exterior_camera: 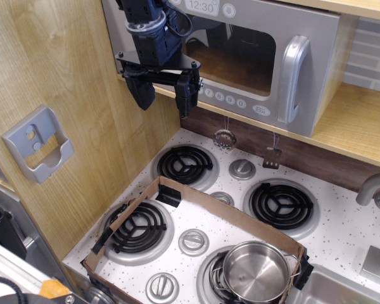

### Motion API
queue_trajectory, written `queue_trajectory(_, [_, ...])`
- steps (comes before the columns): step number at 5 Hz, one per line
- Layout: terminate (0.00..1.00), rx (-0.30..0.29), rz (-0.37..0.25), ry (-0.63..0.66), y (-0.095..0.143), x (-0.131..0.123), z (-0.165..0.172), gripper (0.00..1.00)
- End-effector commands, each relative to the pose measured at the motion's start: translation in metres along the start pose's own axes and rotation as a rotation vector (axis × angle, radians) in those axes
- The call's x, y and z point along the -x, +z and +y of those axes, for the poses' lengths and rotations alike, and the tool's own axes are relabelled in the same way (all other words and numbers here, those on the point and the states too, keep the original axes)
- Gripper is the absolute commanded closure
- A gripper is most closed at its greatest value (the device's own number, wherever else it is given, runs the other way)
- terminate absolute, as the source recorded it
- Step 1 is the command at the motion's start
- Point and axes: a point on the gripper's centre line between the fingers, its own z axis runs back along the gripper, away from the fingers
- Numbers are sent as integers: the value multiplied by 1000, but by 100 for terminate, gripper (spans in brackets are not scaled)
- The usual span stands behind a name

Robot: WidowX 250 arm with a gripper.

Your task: Open microwave

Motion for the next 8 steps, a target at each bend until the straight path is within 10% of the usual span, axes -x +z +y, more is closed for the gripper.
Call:
queue_trajectory(1, [0,0,0,0,0,0,0,0])
queue_trajectory(4, [0,-40,-215,-42,49,7,-66,0])
queue_trajectory(8, [0,-14,-215,-34,54,-26,-140,0])
